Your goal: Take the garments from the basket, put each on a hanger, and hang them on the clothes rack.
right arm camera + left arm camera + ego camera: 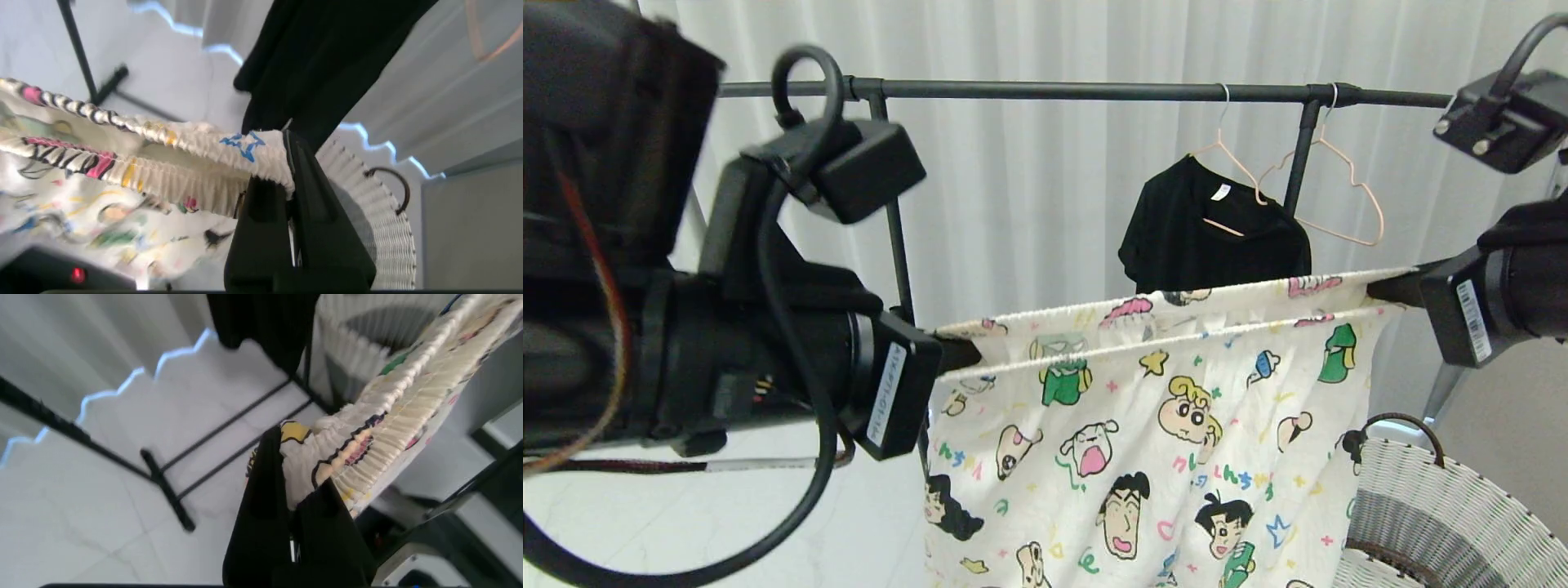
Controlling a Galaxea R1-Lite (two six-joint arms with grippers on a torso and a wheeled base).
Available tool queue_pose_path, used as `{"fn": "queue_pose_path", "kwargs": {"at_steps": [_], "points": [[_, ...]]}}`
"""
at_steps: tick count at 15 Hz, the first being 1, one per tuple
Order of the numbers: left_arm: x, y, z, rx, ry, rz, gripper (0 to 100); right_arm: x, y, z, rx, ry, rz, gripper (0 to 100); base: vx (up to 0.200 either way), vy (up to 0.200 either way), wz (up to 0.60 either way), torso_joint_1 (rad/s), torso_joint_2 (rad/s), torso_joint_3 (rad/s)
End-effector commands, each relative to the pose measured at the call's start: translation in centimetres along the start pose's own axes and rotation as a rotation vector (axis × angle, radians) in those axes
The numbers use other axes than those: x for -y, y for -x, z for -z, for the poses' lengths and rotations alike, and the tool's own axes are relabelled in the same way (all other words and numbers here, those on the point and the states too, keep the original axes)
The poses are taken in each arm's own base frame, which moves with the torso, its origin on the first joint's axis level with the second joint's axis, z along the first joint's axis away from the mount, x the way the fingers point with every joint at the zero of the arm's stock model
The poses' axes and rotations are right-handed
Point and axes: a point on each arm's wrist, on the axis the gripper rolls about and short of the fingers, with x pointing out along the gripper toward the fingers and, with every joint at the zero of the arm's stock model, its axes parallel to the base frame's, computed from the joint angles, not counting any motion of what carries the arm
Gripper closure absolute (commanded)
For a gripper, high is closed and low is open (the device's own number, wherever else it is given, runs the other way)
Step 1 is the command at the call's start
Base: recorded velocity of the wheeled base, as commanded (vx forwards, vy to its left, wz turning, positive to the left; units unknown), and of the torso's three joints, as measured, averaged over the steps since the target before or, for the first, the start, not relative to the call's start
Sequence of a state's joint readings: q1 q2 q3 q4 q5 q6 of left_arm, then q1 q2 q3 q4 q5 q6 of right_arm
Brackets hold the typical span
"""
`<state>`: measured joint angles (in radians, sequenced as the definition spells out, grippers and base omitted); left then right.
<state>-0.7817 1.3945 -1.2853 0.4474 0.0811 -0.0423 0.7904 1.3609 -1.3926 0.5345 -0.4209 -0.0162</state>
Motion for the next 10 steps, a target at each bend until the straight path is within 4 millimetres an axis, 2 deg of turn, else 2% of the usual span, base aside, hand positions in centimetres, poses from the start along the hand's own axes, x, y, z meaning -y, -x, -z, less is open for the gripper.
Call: {"fn": "queue_pose_path", "kwargs": {"at_steps": [1,4,7,10], "points": [[-0.1,1.3,-1.9,0.079,0.006,0.007,100,0.3,0.3,-2.2,0.061,-0.030,0.005,100,0.000,0.000,0.00,0.000,0.00,0.000],[-0.1,1.8,-2.3,0.108,0.009,0.005,100,0.4,1.0,-3.8,0.075,-0.031,-0.006,100,0.000,0.000,0.00,0.000,0.00,0.000],[-0.1,2.3,-2.4,0.122,0.010,0.004,100,0.7,1.9,-3.5,0.064,-0.021,-0.019,100,0.000,0.000,0.00,0.000,0.00,0.000],[-1.1,1.1,-3.0,0.137,0.033,-0.036,100,0.9,2.0,-2.9,0.027,-0.016,-0.080,100,0.000,0.000,0.00,0.000,0.00,0.000]]}}
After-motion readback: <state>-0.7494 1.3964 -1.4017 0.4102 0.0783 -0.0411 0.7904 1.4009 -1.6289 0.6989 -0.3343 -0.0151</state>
